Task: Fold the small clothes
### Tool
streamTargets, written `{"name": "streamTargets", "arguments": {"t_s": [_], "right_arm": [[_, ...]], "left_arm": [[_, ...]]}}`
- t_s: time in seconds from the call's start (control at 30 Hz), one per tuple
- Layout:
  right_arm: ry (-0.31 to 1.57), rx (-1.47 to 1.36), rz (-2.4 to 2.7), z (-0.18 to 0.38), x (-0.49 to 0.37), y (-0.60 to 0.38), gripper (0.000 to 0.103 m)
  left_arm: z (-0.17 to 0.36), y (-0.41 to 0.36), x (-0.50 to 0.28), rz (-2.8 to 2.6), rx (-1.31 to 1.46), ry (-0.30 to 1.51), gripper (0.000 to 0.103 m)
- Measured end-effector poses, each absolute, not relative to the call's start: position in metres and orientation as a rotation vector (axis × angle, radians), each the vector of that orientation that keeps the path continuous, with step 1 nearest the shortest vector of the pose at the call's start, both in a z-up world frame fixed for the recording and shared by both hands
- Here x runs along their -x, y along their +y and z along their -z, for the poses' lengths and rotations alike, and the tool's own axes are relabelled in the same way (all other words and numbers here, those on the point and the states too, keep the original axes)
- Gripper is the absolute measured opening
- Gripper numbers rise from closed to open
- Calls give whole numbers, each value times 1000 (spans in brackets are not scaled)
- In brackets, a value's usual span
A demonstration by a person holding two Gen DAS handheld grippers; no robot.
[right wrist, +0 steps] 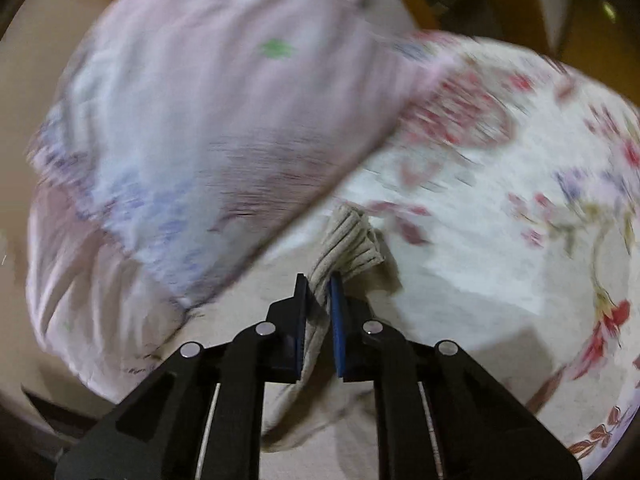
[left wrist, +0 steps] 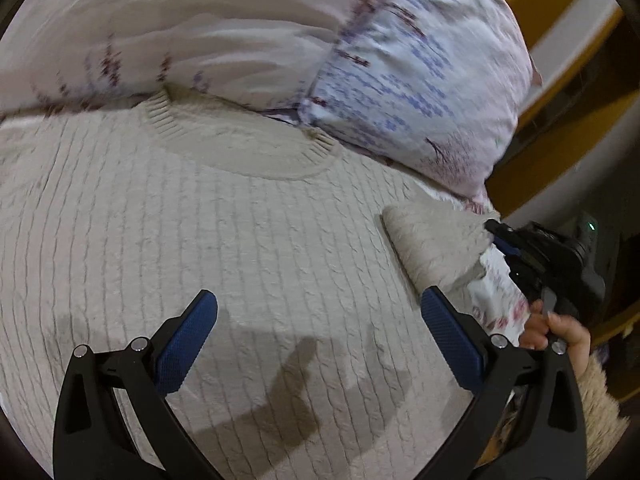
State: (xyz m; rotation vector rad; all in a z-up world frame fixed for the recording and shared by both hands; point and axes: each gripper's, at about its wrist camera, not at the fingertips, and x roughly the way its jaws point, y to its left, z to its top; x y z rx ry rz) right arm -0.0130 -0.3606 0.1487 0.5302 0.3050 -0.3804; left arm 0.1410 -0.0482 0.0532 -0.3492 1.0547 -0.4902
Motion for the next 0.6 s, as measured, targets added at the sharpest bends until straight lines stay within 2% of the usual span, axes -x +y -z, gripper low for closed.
{"name": "streamTargets", "arguments": {"t_s": [0.13, 0.33, 0.37, 0.4, 0.43, 0.47, 0.53, 0.6], "right_arm": [[316, -473, 191, -155, 2, -317, 11], [520, -334, -11, -115, -47, -234, 12], [574, -308, -41, -104, -58, -223, 17], [642, -265, -53, -91, -67, -211, 30], [672, -244, -57, -87, -71, -206, 50], [713, -217, -64, -80, -72, -199, 57], [727, -187, -73, -76, -65, -193, 65], [710, -186, -66, -78, -51, -199, 65]], "left_arm": [[-51, -23, -147, 492, 522, 1048, 101], [-46, 8, -155, 489, 737, 1022, 96], [-43, 12, -157, 481, 755, 1028, 96], [-39, 16, -159, 464, 770, 1037, 96], [-35, 18, -162, 454, 783, 1048, 96], [-31, 20, -164, 450, 798, 1057, 95], [-24, 23, -167, 446, 820, 1082, 93], [-18, 23, -170, 447, 816, 1103, 88]]}}
